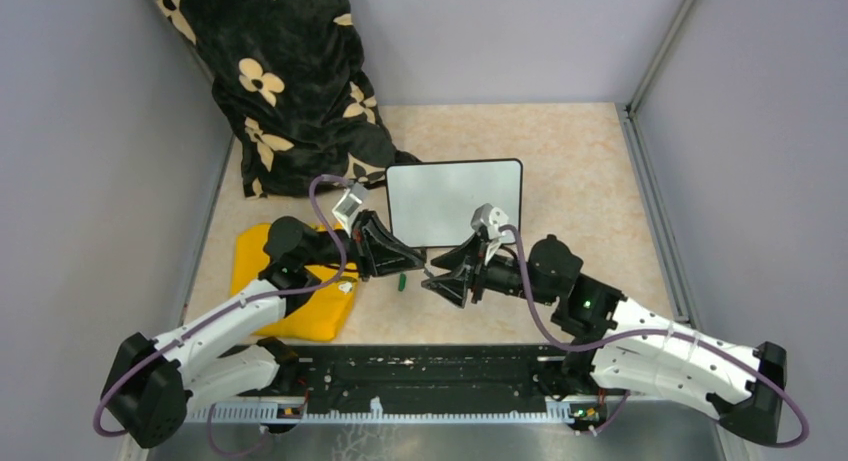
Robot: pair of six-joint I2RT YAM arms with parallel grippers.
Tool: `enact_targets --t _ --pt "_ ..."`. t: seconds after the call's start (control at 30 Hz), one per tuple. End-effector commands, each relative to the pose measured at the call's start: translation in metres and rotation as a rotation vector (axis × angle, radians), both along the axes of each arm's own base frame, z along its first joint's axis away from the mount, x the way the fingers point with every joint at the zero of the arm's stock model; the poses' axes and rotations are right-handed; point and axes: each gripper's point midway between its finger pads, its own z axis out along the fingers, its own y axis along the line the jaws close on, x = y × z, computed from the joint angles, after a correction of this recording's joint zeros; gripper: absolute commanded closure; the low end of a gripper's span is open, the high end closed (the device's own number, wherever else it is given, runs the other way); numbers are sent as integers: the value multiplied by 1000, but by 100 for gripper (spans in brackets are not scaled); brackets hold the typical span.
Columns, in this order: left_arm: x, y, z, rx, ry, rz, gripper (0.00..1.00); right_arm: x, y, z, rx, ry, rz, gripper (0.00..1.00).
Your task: Write a sentence on the whiteboard
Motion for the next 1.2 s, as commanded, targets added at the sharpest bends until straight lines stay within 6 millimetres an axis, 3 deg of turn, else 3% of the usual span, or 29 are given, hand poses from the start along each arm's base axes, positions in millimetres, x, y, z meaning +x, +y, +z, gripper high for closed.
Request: enact_targets --t 0.0,0.17,0.27,0.5,0.7,0.93,1.17 --pt "10 9 34 -144 1 132 100 12 -24 49 175 -15 -148 48" --pt "34 33 72 -310 25 365 100 15 -58 81 331 -7 -257 41" --pt "44 50 93 -389 39 475 100 12 -66 89 378 14 -271 40" --pt "45 71 128 -533 115 526 100 0 -43 90 428 65 -144 39" --pt "36 80 147 -634 192 464 100 -16 -12 123 515 54 42 40" --pt "27 79 157 -655 207 407 100 -3 2 155 619 28 35 44" --pt "30 79 155 -657 236 408 100 10 -2 183 700 -14 -27 45"
